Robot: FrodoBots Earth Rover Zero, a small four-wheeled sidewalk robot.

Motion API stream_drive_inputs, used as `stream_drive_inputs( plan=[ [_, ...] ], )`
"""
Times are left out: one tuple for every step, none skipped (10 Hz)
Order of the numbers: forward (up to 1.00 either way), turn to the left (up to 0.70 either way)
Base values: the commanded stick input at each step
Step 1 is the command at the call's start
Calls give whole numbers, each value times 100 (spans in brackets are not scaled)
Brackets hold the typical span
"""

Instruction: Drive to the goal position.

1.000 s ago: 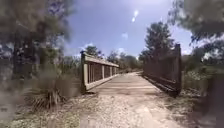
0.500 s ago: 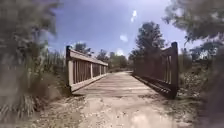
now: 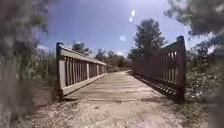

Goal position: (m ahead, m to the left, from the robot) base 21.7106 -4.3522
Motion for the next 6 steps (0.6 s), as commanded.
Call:
stream_drive_inputs(
  plan=[
    [70, 0],
    [70, 0],
    [70, 0],
    [70, 0],
    [70, 0],
    [70, 0]
  ],
)
